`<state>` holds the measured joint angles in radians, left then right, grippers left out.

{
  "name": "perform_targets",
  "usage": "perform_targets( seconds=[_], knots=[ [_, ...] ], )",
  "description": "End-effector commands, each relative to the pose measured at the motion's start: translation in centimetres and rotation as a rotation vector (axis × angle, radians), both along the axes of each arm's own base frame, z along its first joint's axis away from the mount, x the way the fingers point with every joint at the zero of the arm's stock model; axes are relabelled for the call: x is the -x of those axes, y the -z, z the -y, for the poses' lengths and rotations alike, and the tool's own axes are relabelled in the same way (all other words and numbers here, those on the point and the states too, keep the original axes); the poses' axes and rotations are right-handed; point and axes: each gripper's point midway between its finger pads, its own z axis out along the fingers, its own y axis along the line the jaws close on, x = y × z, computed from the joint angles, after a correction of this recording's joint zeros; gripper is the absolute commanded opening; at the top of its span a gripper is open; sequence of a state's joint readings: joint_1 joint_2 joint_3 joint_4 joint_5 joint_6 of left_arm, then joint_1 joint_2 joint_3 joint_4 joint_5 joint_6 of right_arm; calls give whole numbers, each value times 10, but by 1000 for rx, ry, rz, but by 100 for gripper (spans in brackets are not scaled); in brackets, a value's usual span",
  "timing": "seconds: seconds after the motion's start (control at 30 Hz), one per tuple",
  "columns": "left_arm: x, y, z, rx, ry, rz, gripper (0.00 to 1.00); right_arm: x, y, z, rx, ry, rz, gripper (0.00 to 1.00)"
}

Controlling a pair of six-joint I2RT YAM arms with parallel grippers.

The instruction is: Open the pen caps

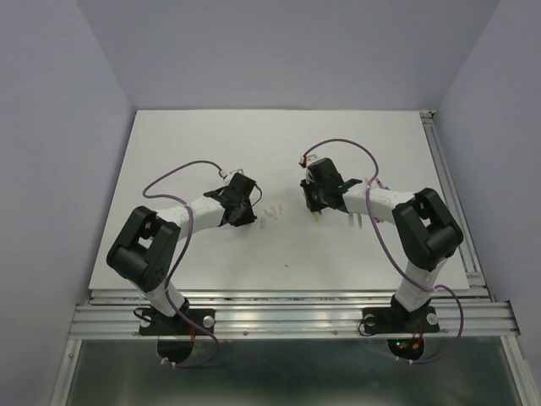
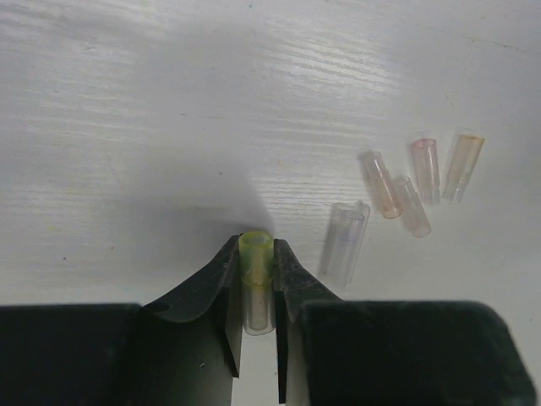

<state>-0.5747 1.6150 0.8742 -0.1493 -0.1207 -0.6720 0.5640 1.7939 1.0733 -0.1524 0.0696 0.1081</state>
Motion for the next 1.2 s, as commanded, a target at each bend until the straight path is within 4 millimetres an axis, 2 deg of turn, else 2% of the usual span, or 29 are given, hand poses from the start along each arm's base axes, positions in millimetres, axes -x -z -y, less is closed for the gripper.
perform_targets(
  seconds=[0.0,0.1,0.17,0.3,0.47,0.53,0.6,0.63,0.73,0.9,1.0,1.03,1.17],
  knots=[
    [-5,-8,10,24,53,17,25,-15,-18,-8,-8,0,49,24],
    [-4,-7,14,40,80,16,34,-15,-21,-7,-13,21,50,39],
    [-4,-6,15,39,91,15,39,-13,-25,-8,-22,24,45,44],
    [-2,-9,20,58,114,15,50,-9,-32,-8,-44,41,40,47],
    [-3,-22,25,91,134,50,58,-3,-62,-9,-128,80,74,57],
    [-2,-31,30,127,154,60,62,-4,-71,-1,-135,146,98,72],
    [0,-37,33,144,169,74,70,-6,-76,7,-130,203,117,95],
    [0,-40,35,162,180,81,76,-9,-78,17,-105,255,142,100],
    [1,-65,40,209,206,143,84,-12,-83,35,-99,361,166,100],
    [5,-83,36,233,203,197,99,-10,-75,69,-104,515,133,100],
    [8,-95,33,250,198,232,99,-9,-65,91,-88,606,99,100],
    [10,-101,32,259,198,249,99,-9,-61,95,-79,621,83,100],
    [14,-104,26,261,185,270,99,-9,-47,107,-70,651,47,100]
  ],
)
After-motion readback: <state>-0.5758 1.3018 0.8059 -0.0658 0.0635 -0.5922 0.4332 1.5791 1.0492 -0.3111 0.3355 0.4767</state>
